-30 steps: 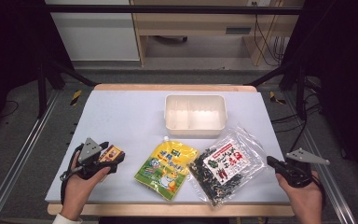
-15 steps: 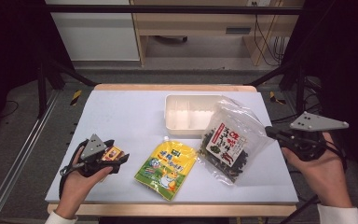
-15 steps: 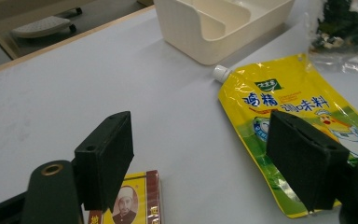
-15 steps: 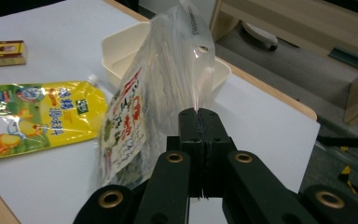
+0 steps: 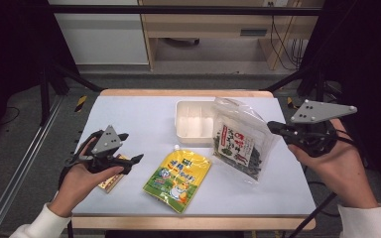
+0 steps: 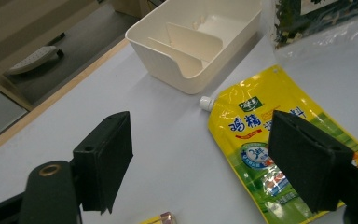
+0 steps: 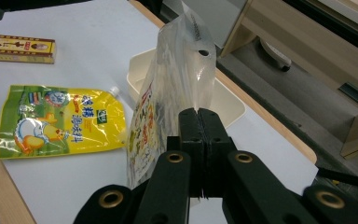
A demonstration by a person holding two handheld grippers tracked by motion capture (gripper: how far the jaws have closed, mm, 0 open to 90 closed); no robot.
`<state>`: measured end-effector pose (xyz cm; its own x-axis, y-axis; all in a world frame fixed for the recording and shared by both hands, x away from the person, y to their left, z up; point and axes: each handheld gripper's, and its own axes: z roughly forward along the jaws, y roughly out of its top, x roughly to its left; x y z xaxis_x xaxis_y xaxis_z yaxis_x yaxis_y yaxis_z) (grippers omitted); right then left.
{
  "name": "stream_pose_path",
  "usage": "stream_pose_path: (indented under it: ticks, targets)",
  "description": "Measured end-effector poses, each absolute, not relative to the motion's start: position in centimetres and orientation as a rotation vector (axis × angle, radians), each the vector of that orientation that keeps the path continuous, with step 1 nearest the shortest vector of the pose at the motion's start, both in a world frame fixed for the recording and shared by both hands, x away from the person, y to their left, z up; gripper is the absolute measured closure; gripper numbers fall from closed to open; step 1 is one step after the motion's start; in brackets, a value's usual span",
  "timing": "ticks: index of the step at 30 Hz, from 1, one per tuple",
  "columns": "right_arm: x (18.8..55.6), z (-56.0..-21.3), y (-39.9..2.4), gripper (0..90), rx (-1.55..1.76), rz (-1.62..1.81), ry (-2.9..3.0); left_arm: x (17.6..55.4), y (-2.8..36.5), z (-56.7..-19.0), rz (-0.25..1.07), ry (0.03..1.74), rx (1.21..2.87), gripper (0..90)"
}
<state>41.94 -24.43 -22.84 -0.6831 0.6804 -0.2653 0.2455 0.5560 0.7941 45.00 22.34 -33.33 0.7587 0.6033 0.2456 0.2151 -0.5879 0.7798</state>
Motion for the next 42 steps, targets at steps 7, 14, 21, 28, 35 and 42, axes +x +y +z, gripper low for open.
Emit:
stream_pose_path:
  ticks: [7, 14, 21, 28, 35, 42]
  targets:
    - [42.7, -21.5, -23.3, 89.8, 0.707, 1.011, 2.244, 46.3, 21.5, -31.9, 0.634, 0.561, 2.228, 21.3]
    - [43.4, -20.2, -21.3, 89.8, 0.653, 1.023, 2.261, 46.5, 20.7, -29.9, 0.679, 0.502, 2.259, 19.1]
    - [44.2, -19.9, -19.3, 89.8, 0.609, 1.031, 2.289, 46.8, 19.6, -27.2, 0.747, 0.424, 2.266, 16.7]
    - [45.1, -19.9, -16.4, 89.8, 0.566, 1.051, 2.321, 47.4, 18.5, -24.1, 0.802, 0.36, 2.26, 11.8]
    - [45.5, -20.0, -14.8, 89.9, 0.537, 1.062, 2.338, 48.1, 17.9, -23.1, 0.814, 0.34, 2.252, 10.5]
    - [45.6, -19.9, -13.3, 89.8, 0.494, 1.083, 2.36, 48.3, 17.4, -23.0, 0.815, 0.309, 2.259, 9.9]
